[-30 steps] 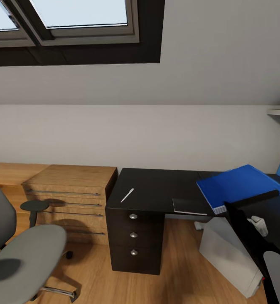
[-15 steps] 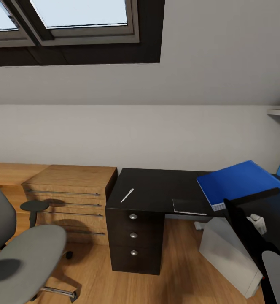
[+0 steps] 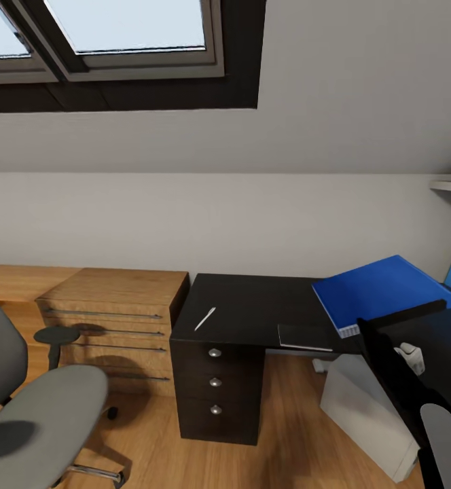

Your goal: In the bedroom, organize the workspace by keeping the computer under the desk, ensuring the monitor is on the desk, placing the keyboard on the desk next to the monitor, placing the mouse on the desk next to the keyboard, moving the folder from the swivel chair onto the desk next to the mouse, stacking the notebook on top of the folder with the pen on top of the notebook, and positioning the swivel chair next to the desk.

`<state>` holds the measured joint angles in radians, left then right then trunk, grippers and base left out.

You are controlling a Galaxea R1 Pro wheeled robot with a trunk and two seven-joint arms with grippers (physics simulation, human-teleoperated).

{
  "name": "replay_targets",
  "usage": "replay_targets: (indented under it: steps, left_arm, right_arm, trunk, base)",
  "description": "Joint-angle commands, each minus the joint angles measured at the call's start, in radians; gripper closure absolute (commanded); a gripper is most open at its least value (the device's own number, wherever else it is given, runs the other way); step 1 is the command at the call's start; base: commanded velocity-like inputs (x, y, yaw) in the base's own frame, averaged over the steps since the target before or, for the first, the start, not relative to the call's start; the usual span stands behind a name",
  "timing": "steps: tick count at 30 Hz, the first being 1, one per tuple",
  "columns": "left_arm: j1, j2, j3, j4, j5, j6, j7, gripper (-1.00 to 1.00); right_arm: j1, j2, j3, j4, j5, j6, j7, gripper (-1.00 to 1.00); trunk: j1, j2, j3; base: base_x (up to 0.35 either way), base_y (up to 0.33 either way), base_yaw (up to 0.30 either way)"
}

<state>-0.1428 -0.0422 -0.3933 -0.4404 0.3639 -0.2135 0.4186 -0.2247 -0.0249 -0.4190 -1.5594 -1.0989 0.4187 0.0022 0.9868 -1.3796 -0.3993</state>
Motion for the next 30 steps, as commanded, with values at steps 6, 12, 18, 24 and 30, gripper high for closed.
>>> replay_targets:
  steps: [6, 12, 18, 24, 30]
  left_arm:
    - [-0.001, 0.001, -0.009, 0.000, 0.010, -0.005, 0.006, -1.00]
    - [-0.001, 0.001, -0.008, 0.001, 0.010, -0.005, 0.006, -1.00]
    - [-0.001, 0.001, -0.007, 0.001, 0.010, -0.006, 0.006, -1.00]
    - [-0.001, 0.001, -0.007, 0.001, 0.010, -0.007, 0.006, -1.00]
    - [-0.001, 0.001, -0.007, 0.000, 0.010, -0.007, 0.006, -1.00]
  right_arm:
    - [-0.001, 0.002, -0.001, 0.002, -0.005, 0.006, 0.001, 1.00]
    - [-0.001, 0.002, -0.001, 0.006, -0.006, 0.007, -0.001, 1.00]
    - [-0.001, 0.001, 0.000, 0.014, -0.007, 0.008, -0.005, 1.00]
    - [-0.001, 0.002, 0.001, 0.020, -0.008, 0.008, -0.041, 1.00]
    - [-0.001, 0.002, 0.042, 0.015, -0.013, 0.008, -0.036, 1.00]
  trunk:
    - [-0.023, 0.042, 0.015]
    - [-0.035, 0.063, 0.019]
    - [-0.035, 0.063, 0.011]
    - [-0.035, 0.063, 0.003]
    - [-0.035, 0.063, -0.004]
  base:
    - [0.000, 0.000, -0.092]
    - [0.000, 0.000, -0.189]
    - [0.000, 0.000, -0.194]
    - [0.000, 0.000, -0.143]
    - [0.000, 0.000, -0.048]
